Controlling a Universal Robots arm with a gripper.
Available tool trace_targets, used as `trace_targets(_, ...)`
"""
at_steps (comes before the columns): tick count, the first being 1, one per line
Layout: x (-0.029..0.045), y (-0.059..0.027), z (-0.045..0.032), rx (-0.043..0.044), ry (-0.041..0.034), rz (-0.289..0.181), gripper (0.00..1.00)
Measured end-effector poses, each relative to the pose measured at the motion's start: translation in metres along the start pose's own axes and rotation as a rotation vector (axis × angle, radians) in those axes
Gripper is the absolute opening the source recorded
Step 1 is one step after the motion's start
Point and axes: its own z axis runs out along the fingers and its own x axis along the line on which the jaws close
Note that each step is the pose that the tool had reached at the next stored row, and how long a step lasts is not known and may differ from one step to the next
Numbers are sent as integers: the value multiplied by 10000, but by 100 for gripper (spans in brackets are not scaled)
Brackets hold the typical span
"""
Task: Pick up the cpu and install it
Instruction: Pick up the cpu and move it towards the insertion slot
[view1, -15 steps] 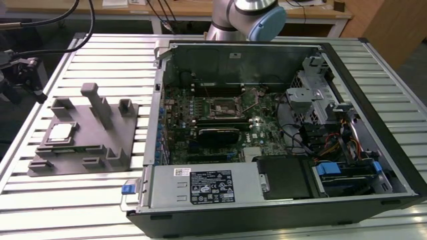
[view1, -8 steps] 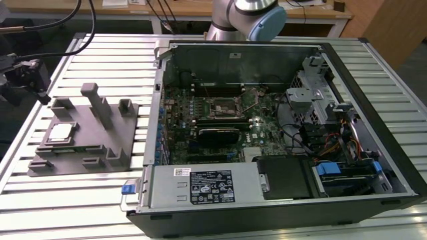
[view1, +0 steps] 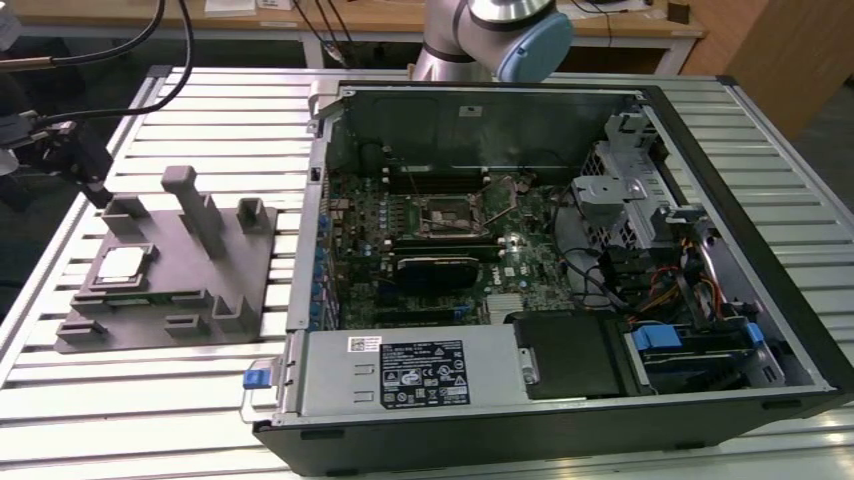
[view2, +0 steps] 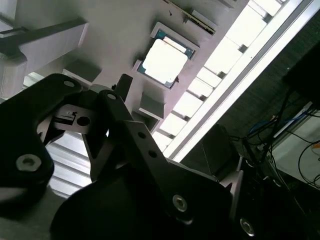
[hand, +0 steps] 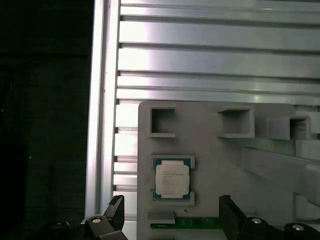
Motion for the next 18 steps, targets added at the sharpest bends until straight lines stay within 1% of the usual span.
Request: trace_targets(18,1,-4,96,-2,-2,-14,84)
